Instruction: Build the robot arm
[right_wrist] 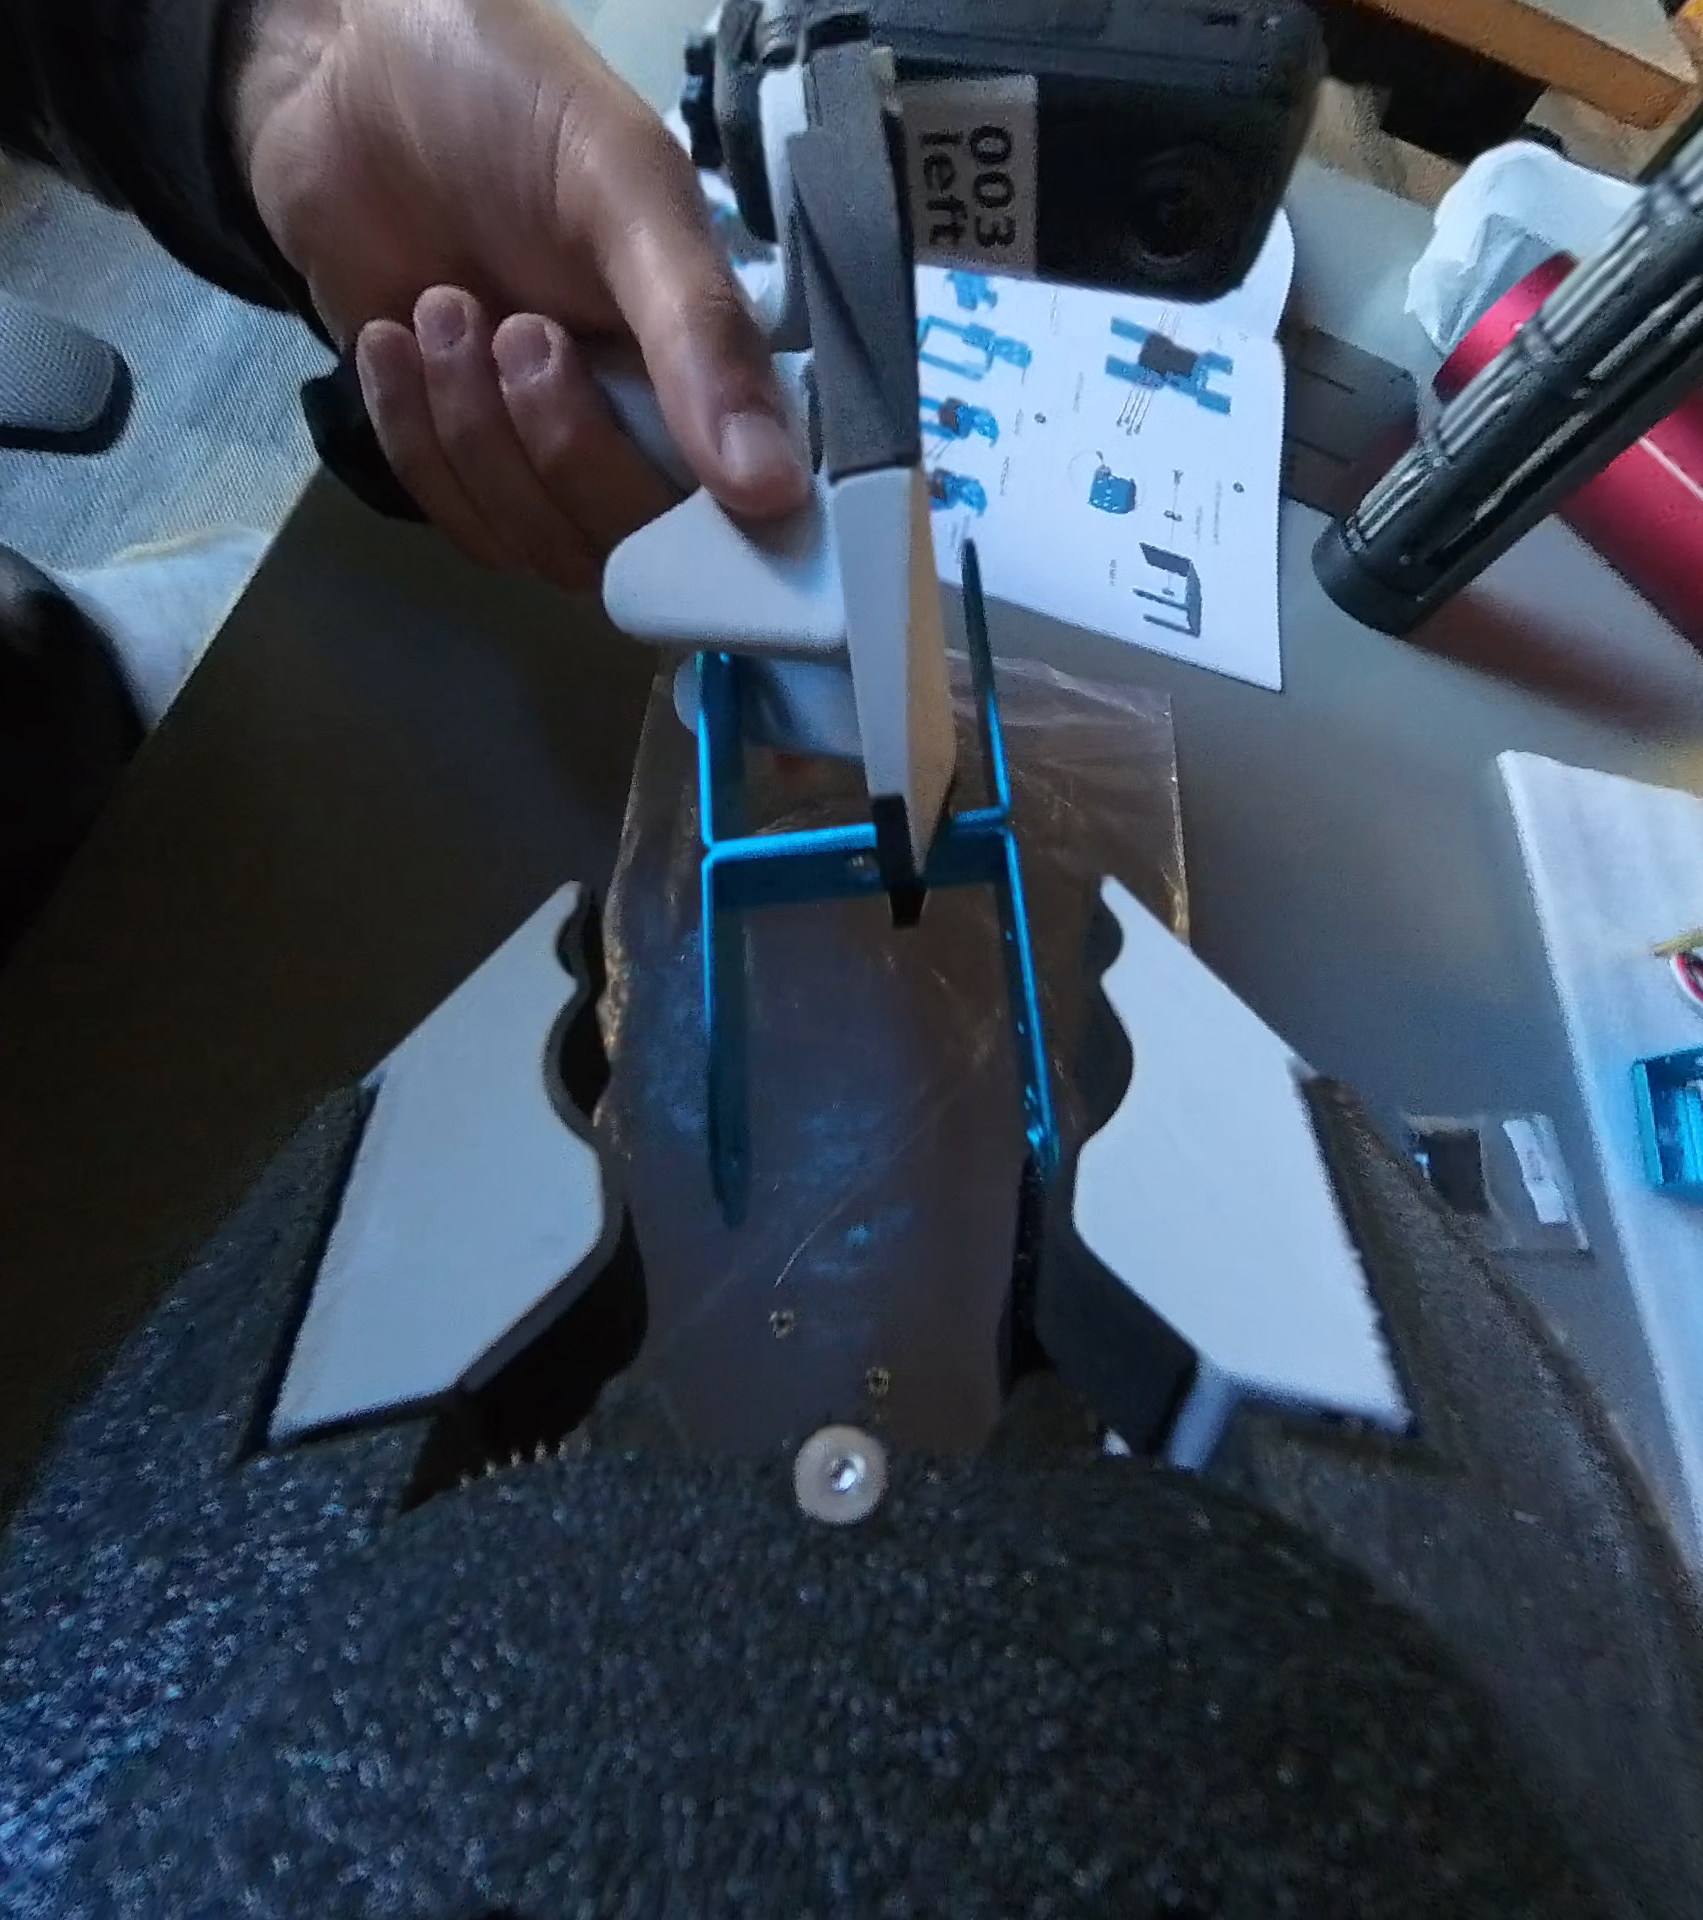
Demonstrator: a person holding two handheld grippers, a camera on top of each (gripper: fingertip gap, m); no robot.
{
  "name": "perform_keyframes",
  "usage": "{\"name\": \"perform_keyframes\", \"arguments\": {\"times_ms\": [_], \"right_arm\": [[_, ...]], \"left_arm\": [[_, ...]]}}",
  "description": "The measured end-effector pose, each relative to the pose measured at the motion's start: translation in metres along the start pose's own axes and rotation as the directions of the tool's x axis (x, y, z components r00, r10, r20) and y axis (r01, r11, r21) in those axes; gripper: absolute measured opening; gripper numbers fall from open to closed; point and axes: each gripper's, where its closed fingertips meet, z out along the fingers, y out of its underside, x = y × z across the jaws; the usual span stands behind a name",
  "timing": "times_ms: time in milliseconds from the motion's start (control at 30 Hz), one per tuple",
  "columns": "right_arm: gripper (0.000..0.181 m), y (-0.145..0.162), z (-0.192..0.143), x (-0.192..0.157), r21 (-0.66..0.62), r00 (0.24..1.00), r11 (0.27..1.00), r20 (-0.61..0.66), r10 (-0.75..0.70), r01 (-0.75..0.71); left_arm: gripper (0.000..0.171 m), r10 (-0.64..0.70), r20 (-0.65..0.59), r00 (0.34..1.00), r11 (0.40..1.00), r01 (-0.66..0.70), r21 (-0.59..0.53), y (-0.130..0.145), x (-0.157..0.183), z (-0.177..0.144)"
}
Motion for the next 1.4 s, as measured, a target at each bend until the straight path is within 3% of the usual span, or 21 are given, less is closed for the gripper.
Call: {"name": "perform_keyframes", "arguments": {"times_ms": [167, 433, 667, 833, 967, 1033, 1133, 1267, 1333, 1400], "right_arm": [[0.066, 0.004, 0.023, 0.004, -0.068, 0.999, 0.997, -0.010, -0.038, 0.038], [0.065, 0.016, 0.040, 0.008, -0.187, 0.997, 0.981, 0.043, 0.063, -0.054], [0.064, 0.015, 0.030, 0.028, -0.144, 0.989, 0.979, -0.003, 0.146, -0.145], [0.065, -0.002, 0.030, 0.032, -0.038, 0.967, 0.968, 0.043, 0.251, -0.249], [0.064, -0.043, 0.021, 0.037, 0.220, 0.872, 0.852, 0.247, 0.422, -0.474], [0.065, -0.060, 0.012, 0.044, 0.312, 0.792, 0.740, 0.385, 0.475, -0.595], [0.064, -0.081, -0.001, 0.048, 0.353, 0.644, 0.565, 0.601, 0.474, -0.746], [0.065, -0.094, -0.003, 0.041, 0.338, 0.545, 0.468, 0.720, 0.430, -0.816], [0.065, -0.100, -0.003, 0.038, 0.344, 0.529, 0.444, 0.745, 0.407, -0.827], [0.064, -0.102, 0.001, 0.033, 0.351, 0.549, 0.466, 0.729, 0.409, -0.812]], "left_arm": [[0.025, -0.055, -0.008, 0.998, 0.998, 0.055, -0.040, 0.002, -0.011, 0.000], [0.027, -0.005, 0.018, 1.000, 0.999, 0.006, -0.054, -0.003, -0.032, -0.007], [0.055, 0.106, 0.028, 0.994, 0.991, -0.108, 0.078, -0.013, -0.028, -0.042], [0.058, 0.161, 0.027, 0.987, 0.963, -0.163, 0.213, -0.015, -0.009, -0.082], [0.057, 0.254, 0.040, 0.966, 0.923, -0.255, 0.290, -0.010, 0.008, -0.099], [0.057, 0.323, 0.035, 0.946, 0.885, -0.314, 0.344, -0.013, 0.017, -0.106], [0.064, 0.473, 0.126, 0.872, 0.812, -0.487, 0.322, -0.015, 0.019, -0.105], [0.075, 0.617, 0.191, 0.763, 0.715, -0.645, 0.268, -0.021, 0.032, -0.084], [0.083, 0.651, 0.187, 0.736, 0.690, -0.676, 0.258, -0.024, 0.040, -0.071], [0.085, 0.660, 0.168, 0.732, 0.679, -0.678, 0.281, -0.026, 0.049, -0.063]]}}
